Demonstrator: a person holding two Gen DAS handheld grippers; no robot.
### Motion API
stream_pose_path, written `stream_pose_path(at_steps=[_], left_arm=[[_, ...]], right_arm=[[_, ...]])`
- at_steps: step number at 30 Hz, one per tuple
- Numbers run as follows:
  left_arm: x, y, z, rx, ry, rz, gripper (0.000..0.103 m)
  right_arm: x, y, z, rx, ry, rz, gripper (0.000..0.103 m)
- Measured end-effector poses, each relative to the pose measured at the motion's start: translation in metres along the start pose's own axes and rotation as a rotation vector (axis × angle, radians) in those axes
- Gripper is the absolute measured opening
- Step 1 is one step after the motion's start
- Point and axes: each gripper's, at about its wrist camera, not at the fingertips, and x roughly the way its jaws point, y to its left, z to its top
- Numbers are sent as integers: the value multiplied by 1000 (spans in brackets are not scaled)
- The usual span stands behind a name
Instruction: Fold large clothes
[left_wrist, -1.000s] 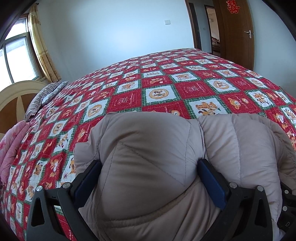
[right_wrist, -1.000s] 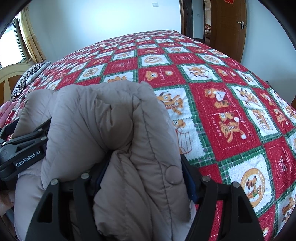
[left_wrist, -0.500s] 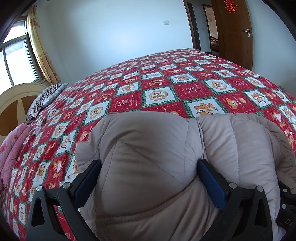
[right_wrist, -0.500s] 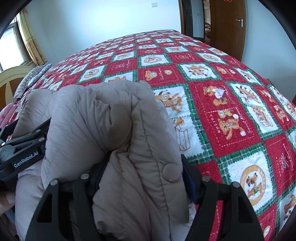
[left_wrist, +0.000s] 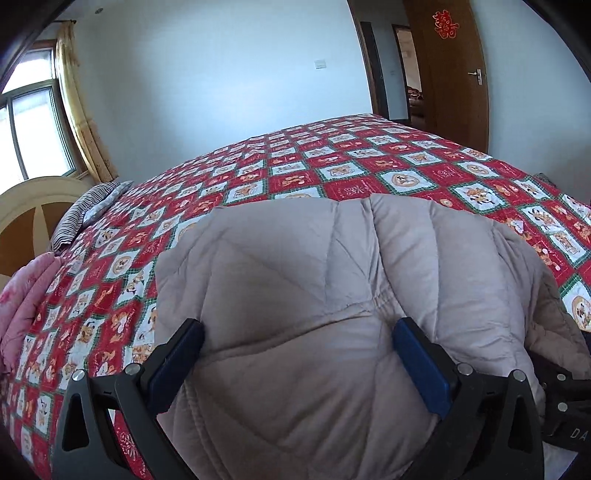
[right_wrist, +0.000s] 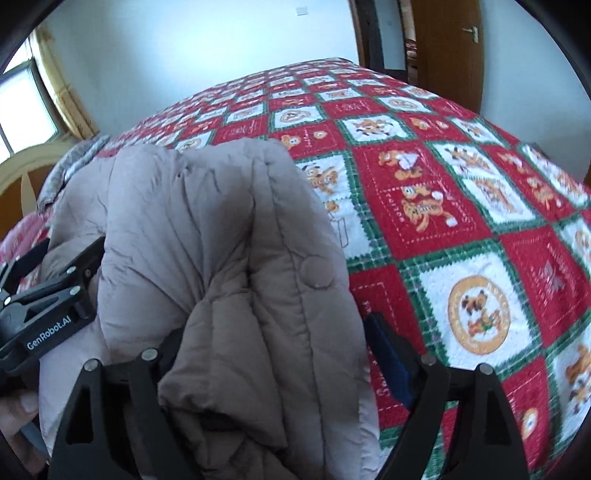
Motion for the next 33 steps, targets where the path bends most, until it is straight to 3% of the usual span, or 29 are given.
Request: stream_pose_path(at_steps=[4, 7, 11, 17, 19, 22, 26, 33], left_arm=[[-10, 19, 3, -36, 17, -66, 102], [-34, 45, -3, -80, -29, -22, 102], [-50, 75, -20, -92, -36, 20, 102], [-44, 92, -54, -93, 37, -1, 102], [-40, 93, -61, -141, 62, -15, 102], [-32, 100, -70, -278, 94, -51, 102], [-21, 102, -72, -362, 145, -121, 102], [-18, 90, -67, -299, 160, -131, 102]], right_arm=[[0, -3, 9, -32, 45, 19, 92], [8, -12, 7, -65, 38, 27, 100], [12, -17, 3, -63, 31, 46, 102], [-4, 1, 16, -165, 3, -27, 102], [-7, 7, 23, -195, 8, -33, 102], [-3, 7, 32, -195, 24, -1, 102], [10, 3, 32, -174, 24, 59, 101], [23, -8, 26, -80, 24, 153, 101]])
